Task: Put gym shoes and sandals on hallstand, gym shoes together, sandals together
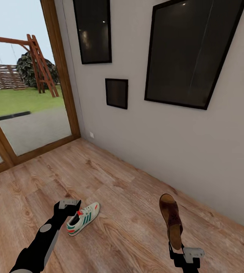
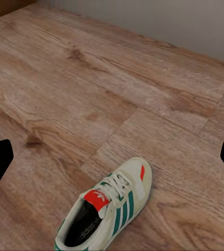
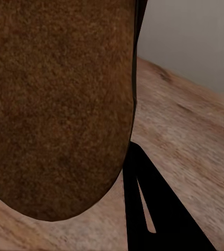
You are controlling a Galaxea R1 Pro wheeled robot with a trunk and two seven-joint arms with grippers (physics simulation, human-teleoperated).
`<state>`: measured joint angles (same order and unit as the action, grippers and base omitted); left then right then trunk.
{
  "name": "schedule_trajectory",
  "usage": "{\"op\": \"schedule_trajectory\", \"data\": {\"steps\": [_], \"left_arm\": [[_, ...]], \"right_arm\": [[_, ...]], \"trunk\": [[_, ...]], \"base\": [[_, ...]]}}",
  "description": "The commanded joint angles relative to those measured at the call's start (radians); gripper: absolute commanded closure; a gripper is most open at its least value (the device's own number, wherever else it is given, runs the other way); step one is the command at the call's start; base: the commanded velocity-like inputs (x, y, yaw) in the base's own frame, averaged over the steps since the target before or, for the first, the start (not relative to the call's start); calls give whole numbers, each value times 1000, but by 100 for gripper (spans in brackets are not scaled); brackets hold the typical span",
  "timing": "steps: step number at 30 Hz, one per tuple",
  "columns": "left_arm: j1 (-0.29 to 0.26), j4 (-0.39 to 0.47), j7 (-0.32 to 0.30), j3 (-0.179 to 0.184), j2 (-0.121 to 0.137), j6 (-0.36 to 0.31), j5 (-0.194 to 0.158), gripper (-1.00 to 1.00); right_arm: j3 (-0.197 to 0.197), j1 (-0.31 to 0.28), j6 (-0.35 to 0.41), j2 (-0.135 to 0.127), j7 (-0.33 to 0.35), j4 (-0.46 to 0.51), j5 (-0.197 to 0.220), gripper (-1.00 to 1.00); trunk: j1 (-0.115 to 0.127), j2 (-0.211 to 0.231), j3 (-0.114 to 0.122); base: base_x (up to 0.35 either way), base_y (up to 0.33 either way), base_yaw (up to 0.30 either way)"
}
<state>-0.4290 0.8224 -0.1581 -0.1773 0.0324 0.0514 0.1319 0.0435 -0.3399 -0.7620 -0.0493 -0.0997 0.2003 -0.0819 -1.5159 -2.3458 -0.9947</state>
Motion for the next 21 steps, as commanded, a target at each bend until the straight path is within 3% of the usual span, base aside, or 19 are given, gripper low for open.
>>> {"op": "schedule_trajectory", "data": {"steps": [1,11,21], "left_arm": [[-1,0,-6,-4,-1,4,11,-100],[0,0,-6,-5,0,4,9,-100],[0,0,-6,-5,0,4,9,-100]], "right_arm": [[4,-1,-2,0,-3,-1,-6,100],[4,-1,-2,1,-3,-1,-6,100],[4,-1,-2,2,-3,-1,-6,100]], "trunk": [[0,0,1],[0,0,12],[0,0,13]], "base": [[0,2,-100],[0,48,-85],[0,236,-10]]}}
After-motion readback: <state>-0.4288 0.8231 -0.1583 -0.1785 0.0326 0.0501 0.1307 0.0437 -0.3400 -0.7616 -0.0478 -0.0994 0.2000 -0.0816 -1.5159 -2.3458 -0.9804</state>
